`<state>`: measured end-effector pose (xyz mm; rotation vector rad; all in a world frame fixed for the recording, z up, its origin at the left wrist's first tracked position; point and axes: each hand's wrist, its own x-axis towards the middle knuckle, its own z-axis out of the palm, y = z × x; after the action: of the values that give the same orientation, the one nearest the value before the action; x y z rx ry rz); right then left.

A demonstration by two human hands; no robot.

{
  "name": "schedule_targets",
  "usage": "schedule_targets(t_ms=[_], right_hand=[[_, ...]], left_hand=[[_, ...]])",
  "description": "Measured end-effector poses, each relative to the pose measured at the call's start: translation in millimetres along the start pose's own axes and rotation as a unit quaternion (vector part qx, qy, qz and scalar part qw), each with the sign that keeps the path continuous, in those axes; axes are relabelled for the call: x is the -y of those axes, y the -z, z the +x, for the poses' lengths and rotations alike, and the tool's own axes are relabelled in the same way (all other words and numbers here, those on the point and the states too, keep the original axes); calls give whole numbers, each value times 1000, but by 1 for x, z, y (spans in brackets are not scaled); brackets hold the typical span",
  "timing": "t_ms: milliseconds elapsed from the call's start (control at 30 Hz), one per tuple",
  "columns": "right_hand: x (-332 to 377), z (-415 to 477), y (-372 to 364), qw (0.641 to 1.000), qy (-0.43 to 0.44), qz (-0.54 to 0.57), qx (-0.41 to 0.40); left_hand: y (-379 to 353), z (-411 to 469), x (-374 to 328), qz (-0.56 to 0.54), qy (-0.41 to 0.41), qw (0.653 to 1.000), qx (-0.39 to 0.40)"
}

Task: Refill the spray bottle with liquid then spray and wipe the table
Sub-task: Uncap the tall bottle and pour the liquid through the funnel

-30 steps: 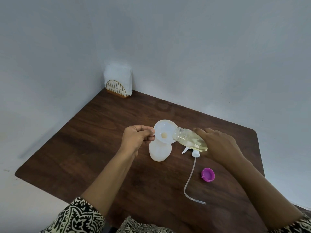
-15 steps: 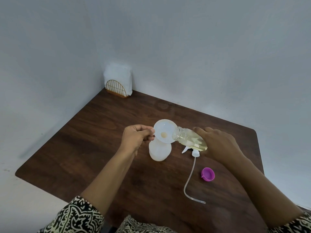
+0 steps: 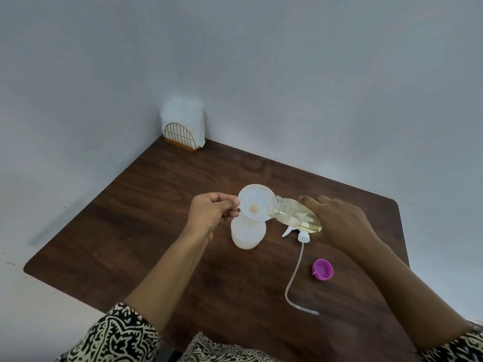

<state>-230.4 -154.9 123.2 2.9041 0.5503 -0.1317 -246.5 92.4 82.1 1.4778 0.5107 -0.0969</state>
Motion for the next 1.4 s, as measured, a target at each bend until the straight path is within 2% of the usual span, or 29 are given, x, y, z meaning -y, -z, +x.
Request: schedule_targets(t_ms=[1400], right_hand=[[-1,0,3,1000,12,1,-20]], left_hand=[[-1,1,0,7,2,1000,-12]])
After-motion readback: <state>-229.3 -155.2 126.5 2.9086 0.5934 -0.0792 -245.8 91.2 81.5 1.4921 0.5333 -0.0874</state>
